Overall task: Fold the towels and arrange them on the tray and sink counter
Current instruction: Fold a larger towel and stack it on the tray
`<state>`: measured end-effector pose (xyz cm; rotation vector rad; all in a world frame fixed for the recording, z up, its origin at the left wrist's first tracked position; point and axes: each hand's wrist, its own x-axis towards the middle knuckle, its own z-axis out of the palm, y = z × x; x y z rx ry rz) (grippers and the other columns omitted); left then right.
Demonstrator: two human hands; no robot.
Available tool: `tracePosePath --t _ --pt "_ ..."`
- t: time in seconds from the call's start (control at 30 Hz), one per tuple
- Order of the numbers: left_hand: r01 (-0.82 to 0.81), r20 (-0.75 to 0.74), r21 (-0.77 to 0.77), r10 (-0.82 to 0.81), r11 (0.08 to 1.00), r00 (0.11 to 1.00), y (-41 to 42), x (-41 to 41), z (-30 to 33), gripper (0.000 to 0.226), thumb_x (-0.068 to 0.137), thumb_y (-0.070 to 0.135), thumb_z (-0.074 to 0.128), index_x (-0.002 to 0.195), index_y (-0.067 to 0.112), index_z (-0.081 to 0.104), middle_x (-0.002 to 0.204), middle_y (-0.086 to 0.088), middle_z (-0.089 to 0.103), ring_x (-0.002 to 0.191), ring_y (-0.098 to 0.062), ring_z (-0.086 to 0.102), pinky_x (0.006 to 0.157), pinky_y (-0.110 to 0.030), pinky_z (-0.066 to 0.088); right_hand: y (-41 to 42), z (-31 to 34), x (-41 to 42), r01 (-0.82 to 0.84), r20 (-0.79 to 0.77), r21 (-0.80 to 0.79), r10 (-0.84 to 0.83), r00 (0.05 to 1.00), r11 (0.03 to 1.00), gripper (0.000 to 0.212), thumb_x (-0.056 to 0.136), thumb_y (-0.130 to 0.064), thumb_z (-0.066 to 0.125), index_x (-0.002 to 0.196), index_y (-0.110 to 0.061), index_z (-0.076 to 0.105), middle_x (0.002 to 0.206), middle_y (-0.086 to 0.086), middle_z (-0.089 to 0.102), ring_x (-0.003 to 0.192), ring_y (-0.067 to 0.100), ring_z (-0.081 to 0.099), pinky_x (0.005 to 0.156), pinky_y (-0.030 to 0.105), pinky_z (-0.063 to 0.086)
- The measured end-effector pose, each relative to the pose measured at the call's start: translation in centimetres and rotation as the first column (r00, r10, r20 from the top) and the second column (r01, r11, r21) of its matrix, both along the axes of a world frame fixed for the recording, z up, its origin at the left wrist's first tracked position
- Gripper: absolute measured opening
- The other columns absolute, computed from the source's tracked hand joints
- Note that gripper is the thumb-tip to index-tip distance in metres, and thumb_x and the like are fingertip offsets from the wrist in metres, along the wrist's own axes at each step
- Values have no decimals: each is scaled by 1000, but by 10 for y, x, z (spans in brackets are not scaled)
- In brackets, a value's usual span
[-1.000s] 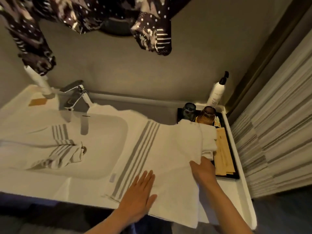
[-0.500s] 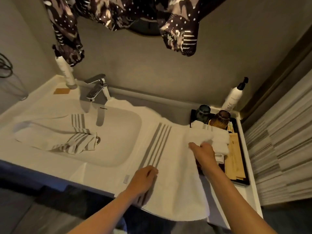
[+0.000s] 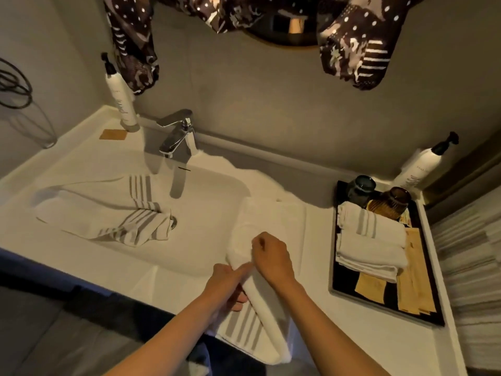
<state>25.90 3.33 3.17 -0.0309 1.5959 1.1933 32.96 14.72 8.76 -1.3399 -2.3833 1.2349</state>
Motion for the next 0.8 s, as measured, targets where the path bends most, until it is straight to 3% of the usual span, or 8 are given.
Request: tracePosePath --t 0.1,0.23,0.4,0.5,0.6,0.67,0.7,0.8 --pt "-4 -33 -87 2 996 999 9 2 1 68 74 53 68 116 2 54 87 -18 70 63 -27 70 55 -33 56 1 -4 34 80 187 78 -93 978 994 49 90 -63 41 110 -20 56 107 -2 65 95 20 61 71 33 46" --pt "-52 -42 -124 47 991 998 12 -4 1 39 94 30 51 115 -2 59 92 -23 71 76 -34 73 64 -42 62 4 -10 70 -254 595 -118 273 756 960 78 75 -74 53 127 -17 47 126 6 57 108 27 56 81 35 47" --pt "-39 180 -37 45 999 983 4 -16 10 55 96 56 46 115 7 61 104 -20 69 88 -32 68 65 -36 57 -51 10 68 -377 413 -62 368 833 924 47 86 -44 58 123 -17 48 118 9 61 101 29 60 68 32 42" --pt "138 -178 -222 -179 965 968 3 -23 17 67 91 57 55 132 3 52 128 -16 59 110 -32 59 82 -32 45 -100 13 61 -554 362 -190 582 728 811 54 82 -56 60 118 -17 50 112 10 62 98 33 60 75 39 48" --pt "203 -694 -383 -425 901 581 -16 -22 15 55 92 39 61 134 9 42 127 -12 55 112 -31 56 82 -33 44 -106 -3 67 -544 290 -230 591 753 807 43 87 -57 55 97 -16 61 98 8 67 89 27 62 79 42 52" --pt "242 -890 -403 -440 883 121 -34 -14 8 40 94 25 57 132 16 46 125 -6 54 109 -26 57 84 -33 46 -95 -23 79 -427 248 128 388 888 895 32 95 -44 45 98 -18 63 97 4 66 88 22 61 78 40 52" --pt "304 -911 -401 -412 864 -29 -41 -8 -2 37 96 25 54 133 18 49 129 -3 54 113 -23 56 91 -31 45 -89 -36 86 -395 239 302 332 912 867 29 97 -38 44 105 -18 63 103 4 66 92 21 61 80 37 51" --pt "542 -865 -489 -459 683 -202 -61 12 -28 50 103 39 37 148 18 38 157 -3 31 145 -22 29 120 -34 19 -86 -65 106 -440 312 454 324 893 775 42 96 -38 44 130 -17 56 136 10 57 118 27 56 101 40 45"
